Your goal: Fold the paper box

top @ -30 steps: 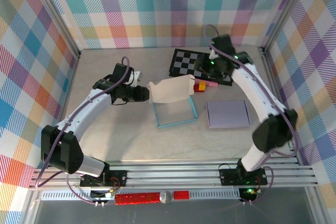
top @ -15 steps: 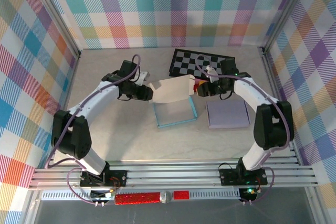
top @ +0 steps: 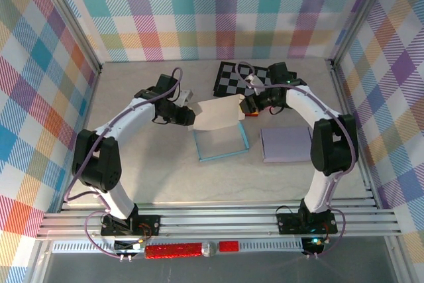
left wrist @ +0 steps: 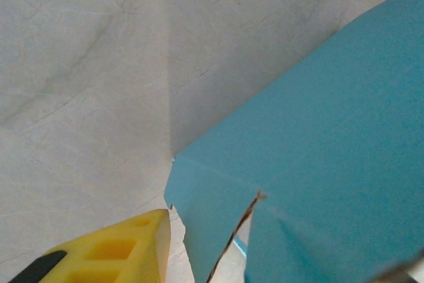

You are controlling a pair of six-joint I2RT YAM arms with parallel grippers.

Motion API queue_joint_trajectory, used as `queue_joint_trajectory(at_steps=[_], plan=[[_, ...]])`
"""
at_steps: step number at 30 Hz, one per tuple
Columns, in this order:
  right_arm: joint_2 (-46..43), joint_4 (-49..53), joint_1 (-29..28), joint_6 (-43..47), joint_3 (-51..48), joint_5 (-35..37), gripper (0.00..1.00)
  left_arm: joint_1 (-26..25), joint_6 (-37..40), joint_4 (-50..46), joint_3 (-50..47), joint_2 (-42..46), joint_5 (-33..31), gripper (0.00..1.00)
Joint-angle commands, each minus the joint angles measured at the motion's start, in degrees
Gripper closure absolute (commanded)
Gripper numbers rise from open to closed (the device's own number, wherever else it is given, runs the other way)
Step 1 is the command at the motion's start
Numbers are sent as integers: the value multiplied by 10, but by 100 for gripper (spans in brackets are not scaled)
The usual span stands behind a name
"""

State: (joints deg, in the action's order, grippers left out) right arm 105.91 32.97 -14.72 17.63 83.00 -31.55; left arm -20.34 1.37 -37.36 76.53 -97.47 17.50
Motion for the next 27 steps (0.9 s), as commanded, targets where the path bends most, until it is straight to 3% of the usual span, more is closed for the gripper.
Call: queue_joint_trajectory(at_steps=[1,10,27], plan=[[10,18,-6,22,17,-9,55,5,8,3,25,-9,13,68],[9,27,-12,23,31,10,70,5,-1,0,40,-23,19,83],[-1,22,-36,6,40,62,98,5,-23,4,45,-24,-3,91]])
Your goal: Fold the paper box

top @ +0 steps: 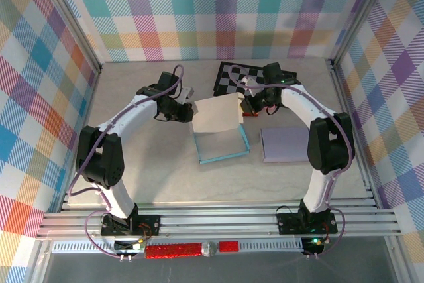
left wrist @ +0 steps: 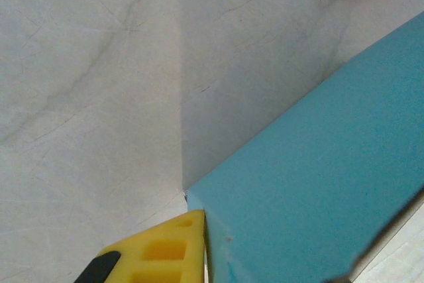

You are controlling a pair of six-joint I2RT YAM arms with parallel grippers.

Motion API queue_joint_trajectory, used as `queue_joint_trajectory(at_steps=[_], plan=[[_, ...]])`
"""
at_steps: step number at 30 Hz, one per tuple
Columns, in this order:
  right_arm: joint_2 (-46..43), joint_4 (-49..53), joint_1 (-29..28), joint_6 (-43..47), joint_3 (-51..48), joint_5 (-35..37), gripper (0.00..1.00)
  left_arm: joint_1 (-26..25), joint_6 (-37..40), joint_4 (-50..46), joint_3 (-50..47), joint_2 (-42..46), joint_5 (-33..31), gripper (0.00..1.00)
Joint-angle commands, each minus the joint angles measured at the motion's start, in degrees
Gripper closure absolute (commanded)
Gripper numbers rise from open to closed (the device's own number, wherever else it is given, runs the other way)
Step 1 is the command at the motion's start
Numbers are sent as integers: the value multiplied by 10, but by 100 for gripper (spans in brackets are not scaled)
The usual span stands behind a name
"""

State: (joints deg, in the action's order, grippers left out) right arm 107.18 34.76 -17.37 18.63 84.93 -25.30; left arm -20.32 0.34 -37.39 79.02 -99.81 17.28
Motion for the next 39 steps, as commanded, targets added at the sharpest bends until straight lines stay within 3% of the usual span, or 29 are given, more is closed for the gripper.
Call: queue_joint_trajectory(at_steps=[1,9,26,30,39], plan=[[-16,0,-11,-9,21,8,100,5,-16,5,20,-1,-4,91],[-40,-46,-43,-81,13,94,100,4,-77,23,22,7,-58,91],[-19,-207,-112,-253,-21,193,100,5,-153,60,54,1,-200,90],[3,-279,-121,-273,-16,206,100,28,-168,123,31,2,-199,90],[80,-328,-141,-348,52,228,100,76,-200,303,-55,15,-133,91]])
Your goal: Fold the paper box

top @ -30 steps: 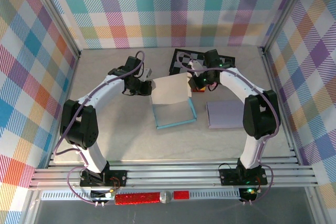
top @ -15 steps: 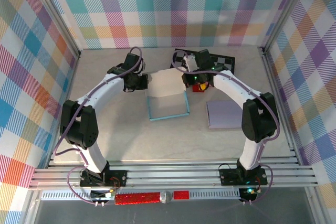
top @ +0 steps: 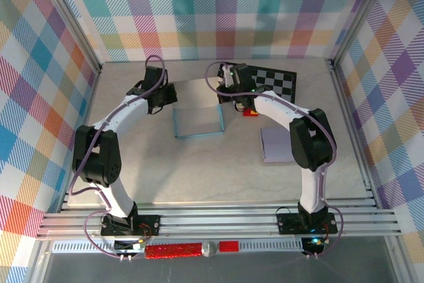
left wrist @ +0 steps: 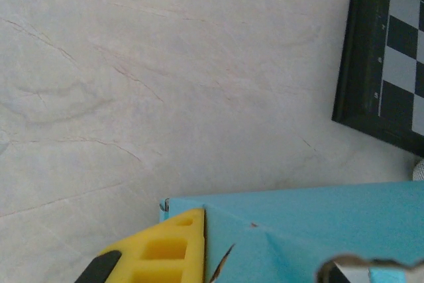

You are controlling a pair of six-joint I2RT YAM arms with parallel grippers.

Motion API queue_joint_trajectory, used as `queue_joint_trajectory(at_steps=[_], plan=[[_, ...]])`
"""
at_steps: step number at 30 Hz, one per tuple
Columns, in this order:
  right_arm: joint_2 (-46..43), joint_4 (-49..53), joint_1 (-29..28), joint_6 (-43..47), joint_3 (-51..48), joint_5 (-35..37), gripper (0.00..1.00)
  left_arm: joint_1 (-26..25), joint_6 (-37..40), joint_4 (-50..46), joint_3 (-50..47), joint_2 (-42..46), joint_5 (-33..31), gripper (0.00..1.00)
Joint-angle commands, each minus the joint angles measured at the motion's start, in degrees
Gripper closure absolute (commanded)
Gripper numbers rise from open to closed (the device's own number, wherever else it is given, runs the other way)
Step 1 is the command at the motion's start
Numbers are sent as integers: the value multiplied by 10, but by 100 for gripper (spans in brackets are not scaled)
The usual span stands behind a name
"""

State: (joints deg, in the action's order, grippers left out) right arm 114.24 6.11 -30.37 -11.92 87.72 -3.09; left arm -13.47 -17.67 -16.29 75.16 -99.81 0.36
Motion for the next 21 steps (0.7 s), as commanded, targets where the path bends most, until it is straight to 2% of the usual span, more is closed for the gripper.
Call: queue_joint_trajectory(at_steps=[1,11,21], plan=[[13,-46,-16,-45,24,12,100,8,-20,107,-23,15,43,91],[8,-98,-39,-80,-21,58,100,8,-37,281,-129,38,57,93],[-11,-140,-48,-90,-101,62,100,7,-23,346,-199,62,84,93]])
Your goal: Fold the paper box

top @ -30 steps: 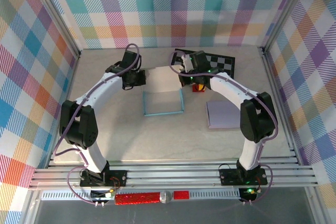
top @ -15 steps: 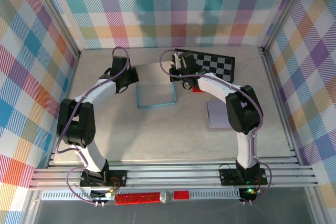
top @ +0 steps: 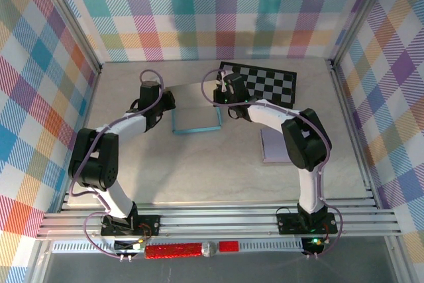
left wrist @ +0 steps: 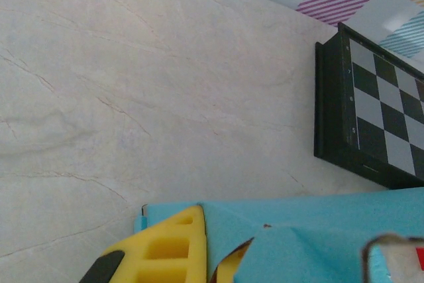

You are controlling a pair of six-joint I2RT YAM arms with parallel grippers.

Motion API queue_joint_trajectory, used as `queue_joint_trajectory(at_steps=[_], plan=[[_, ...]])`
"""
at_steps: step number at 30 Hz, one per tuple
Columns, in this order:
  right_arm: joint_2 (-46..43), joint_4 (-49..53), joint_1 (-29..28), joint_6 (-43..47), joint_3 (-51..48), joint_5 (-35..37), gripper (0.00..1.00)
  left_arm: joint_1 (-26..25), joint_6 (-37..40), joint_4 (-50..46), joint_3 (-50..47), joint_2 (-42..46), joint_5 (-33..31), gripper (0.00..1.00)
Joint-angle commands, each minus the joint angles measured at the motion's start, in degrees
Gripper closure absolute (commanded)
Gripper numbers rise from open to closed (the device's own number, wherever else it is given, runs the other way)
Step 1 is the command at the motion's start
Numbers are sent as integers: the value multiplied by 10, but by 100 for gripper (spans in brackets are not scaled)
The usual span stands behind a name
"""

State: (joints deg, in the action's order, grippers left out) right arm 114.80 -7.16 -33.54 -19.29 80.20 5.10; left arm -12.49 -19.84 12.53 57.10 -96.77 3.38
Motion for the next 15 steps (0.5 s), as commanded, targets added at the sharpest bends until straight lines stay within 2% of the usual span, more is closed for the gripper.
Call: queue_joint_trajectory(at_steps=[1,15], plan=[[-20,-12,-17,-16,-34,-19,100,-4,1,65,-29,36,55,93],[-32,-89,-43,14,-121,15,100,-26,16,114,-140,82,34,92]])
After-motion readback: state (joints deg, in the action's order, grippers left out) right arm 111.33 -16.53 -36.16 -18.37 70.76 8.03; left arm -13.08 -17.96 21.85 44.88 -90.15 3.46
